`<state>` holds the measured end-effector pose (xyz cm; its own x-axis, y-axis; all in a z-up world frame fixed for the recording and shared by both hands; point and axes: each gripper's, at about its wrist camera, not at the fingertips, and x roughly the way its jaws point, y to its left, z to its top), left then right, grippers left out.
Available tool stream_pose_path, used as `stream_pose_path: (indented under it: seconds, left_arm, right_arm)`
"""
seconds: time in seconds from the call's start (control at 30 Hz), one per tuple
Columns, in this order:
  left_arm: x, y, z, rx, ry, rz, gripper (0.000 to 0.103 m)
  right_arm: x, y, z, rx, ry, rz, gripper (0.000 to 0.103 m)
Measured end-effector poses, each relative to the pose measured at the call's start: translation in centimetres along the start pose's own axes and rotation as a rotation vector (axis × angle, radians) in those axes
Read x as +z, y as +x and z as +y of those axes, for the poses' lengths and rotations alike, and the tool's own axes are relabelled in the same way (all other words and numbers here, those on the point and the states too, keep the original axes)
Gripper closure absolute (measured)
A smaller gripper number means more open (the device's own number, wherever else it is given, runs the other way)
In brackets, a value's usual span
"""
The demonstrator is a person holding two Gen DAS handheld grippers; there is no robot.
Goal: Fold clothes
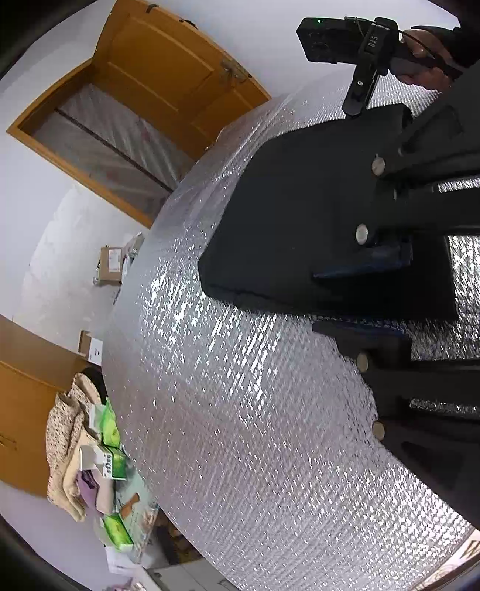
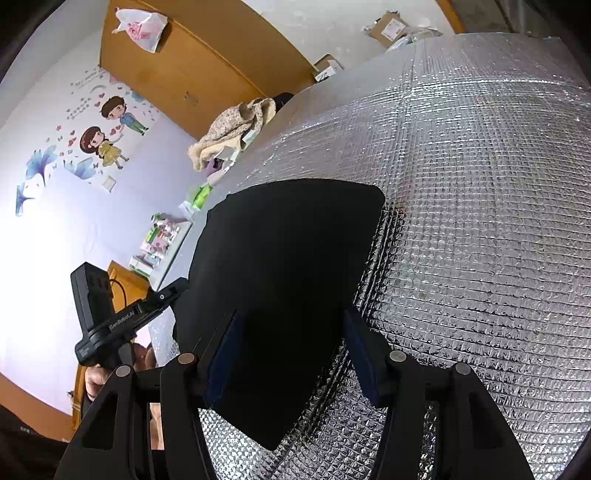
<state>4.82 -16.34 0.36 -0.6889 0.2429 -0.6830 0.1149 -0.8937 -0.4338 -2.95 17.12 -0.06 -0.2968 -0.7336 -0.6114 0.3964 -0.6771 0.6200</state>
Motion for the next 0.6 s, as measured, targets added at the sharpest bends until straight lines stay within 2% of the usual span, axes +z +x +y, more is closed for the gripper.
stream_pose_path:
  seconds: [0.2, 0.33, 0.6]
  left_arm:
    - [0.0, 0.2, 0.8, -0.045, -0.043, 0.023, 0.073]
    - [0.4, 0.9, 0.4, -0.064, -0.022, 0.023, 0.068]
    - [0.9, 1.6, 0.6, -0.083, -0.036, 0.014, 0.068]
  right_arm:
    - [0.5, 0.6, 0.2, -0.001, -0.009, 0.009, 0.043]
    - [1.0, 1.0, 0.4, -0.003, -0.021, 0.013, 0.043]
    - [1.4, 1.8, 0.5, -0.005, -0.013, 0.01, 0.043]
